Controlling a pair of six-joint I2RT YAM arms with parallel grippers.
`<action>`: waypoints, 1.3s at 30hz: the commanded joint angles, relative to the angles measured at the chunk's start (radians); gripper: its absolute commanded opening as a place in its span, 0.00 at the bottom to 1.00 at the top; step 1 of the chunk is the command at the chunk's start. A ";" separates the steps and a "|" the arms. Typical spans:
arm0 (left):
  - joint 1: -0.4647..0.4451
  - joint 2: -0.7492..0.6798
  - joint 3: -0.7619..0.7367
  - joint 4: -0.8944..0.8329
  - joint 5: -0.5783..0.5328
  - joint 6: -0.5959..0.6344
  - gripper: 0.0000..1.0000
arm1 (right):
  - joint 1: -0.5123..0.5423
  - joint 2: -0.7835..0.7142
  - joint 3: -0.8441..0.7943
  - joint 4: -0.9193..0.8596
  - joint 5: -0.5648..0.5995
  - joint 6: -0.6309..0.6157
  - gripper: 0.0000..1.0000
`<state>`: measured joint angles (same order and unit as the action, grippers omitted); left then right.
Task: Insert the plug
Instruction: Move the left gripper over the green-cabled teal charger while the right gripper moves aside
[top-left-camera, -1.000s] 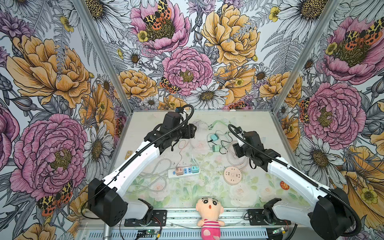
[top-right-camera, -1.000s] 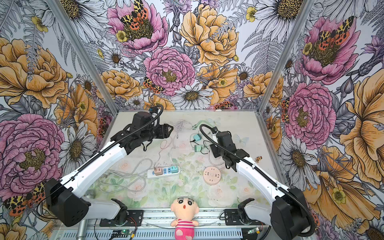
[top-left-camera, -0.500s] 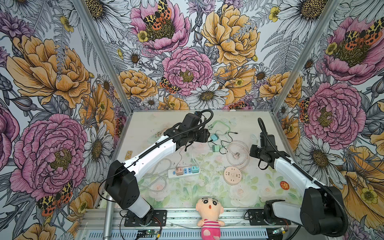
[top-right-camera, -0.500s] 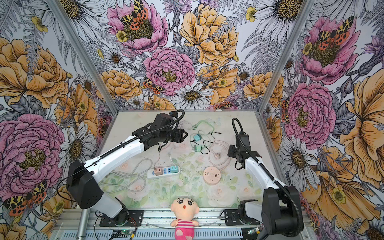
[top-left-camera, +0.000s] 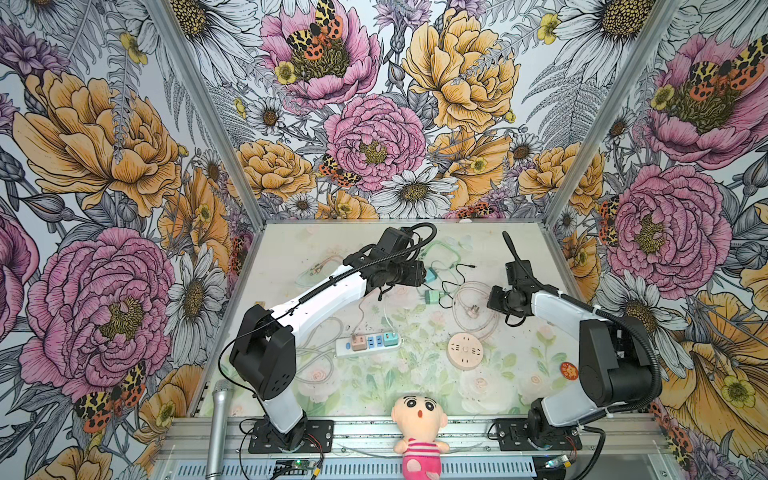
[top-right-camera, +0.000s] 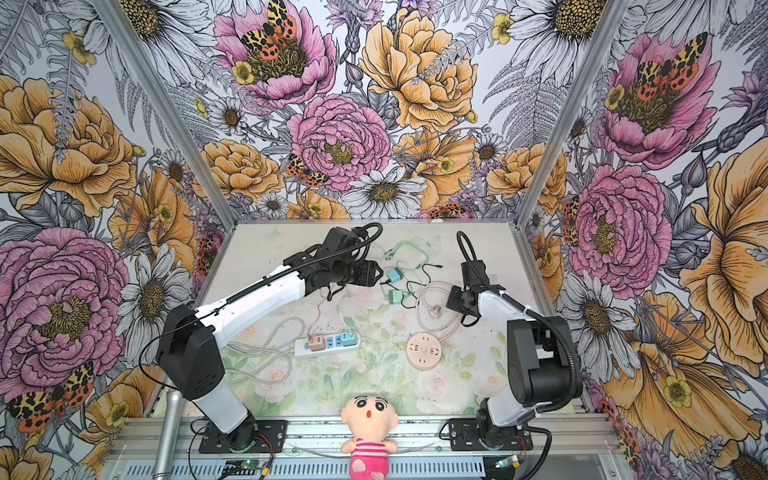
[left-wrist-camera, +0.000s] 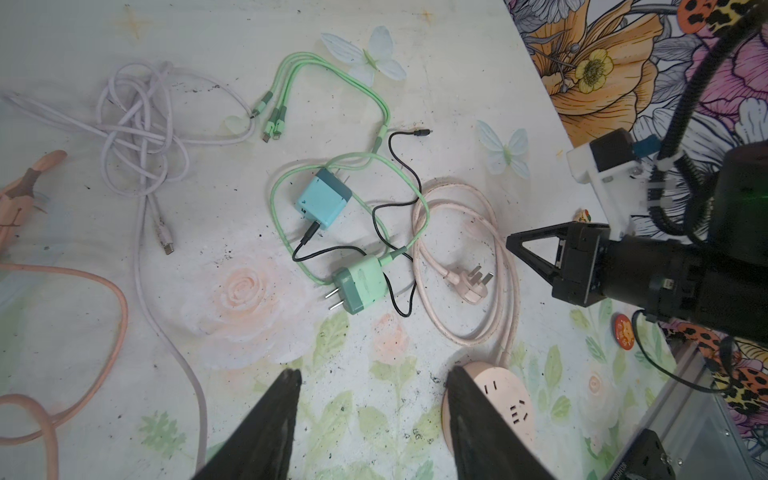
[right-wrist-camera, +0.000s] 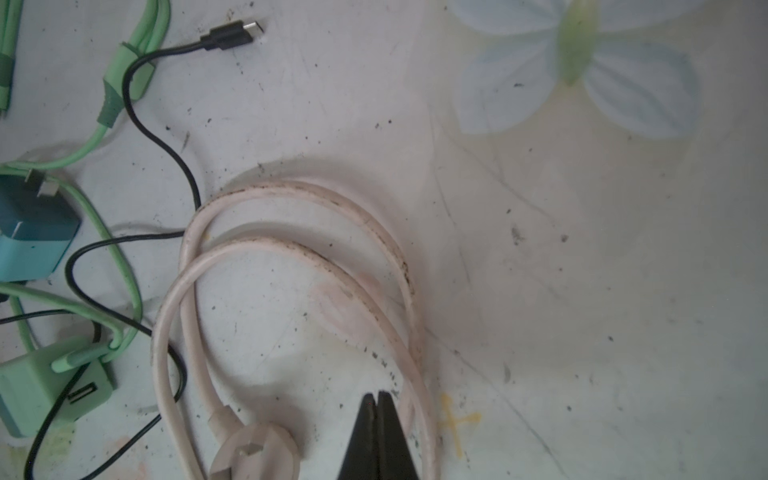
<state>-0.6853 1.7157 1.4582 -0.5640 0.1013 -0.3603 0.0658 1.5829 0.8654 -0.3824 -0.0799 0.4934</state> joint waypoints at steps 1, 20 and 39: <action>-0.008 0.020 0.035 0.006 0.023 -0.003 0.58 | 0.006 0.058 0.051 0.011 -0.012 0.033 0.00; -0.001 0.077 0.079 0.003 0.048 -0.006 0.57 | -0.052 0.156 0.102 0.005 0.132 0.076 0.00; 0.006 0.319 0.298 -0.118 -0.087 0.090 0.58 | -0.077 0.026 0.094 -0.014 0.097 0.053 0.07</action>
<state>-0.6842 2.0087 1.7039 -0.6323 0.0807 -0.3267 -0.0078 1.6722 0.9504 -0.3931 0.0395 0.5529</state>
